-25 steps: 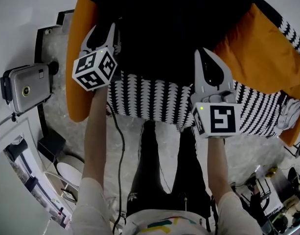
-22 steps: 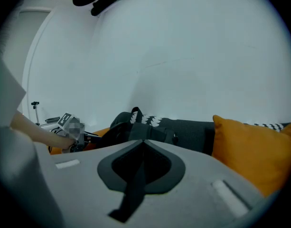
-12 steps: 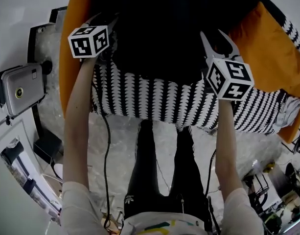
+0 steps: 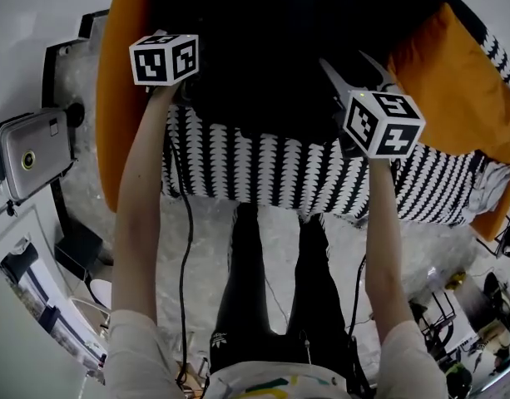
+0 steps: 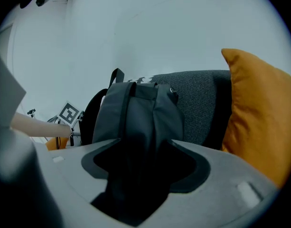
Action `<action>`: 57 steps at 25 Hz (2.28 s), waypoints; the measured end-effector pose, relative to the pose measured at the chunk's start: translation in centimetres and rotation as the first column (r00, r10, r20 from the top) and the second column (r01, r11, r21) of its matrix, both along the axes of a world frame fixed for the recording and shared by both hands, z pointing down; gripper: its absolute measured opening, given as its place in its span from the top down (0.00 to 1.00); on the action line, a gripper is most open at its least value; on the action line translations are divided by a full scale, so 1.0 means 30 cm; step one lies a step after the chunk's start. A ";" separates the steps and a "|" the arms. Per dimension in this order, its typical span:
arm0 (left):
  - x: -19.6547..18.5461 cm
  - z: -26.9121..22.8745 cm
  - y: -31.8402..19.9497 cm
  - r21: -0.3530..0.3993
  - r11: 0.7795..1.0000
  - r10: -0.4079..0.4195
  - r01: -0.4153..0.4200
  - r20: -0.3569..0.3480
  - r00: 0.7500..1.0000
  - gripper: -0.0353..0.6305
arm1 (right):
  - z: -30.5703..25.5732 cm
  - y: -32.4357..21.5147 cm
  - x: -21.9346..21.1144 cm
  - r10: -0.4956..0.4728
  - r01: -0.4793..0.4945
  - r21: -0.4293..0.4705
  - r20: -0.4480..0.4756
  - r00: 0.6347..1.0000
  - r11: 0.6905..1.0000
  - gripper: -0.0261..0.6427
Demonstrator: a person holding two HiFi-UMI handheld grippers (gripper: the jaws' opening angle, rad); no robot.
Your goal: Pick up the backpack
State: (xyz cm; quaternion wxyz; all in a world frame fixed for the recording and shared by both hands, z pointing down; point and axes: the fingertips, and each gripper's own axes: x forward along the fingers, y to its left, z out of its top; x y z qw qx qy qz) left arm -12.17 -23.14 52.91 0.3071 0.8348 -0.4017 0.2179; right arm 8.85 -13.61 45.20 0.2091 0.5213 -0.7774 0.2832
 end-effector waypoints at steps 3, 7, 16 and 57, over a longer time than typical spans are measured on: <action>0.014 0.035 -0.008 -0.066 0.998 0.014 -0.013 0.018 1.000 0.51 | 0.030 -0.024 -0.001 0.009 -0.009 -0.015 -0.048 0.999 1.000 0.51; 0.024 0.074 -0.009 -0.158 0.987 0.032 -0.028 0.026 0.999 0.55 | 0.087 -0.050 -0.010 0.024 -0.031 -0.065 -0.112 0.993 0.997 0.51; 0.044 0.071 0.025 -0.059 0.996 0.075 -0.064 0.202 0.977 0.82 | 0.143 -0.058 -0.012 0.034 -0.064 -0.119 -0.238 0.971 0.991 0.66; 0.034 -0.685 0.200 0.490 0.841 -0.313 0.229 0.098 0.945 0.90 | -0.376 -0.003 0.025 0.053 0.006 0.271 -0.211 0.976 0.963 0.89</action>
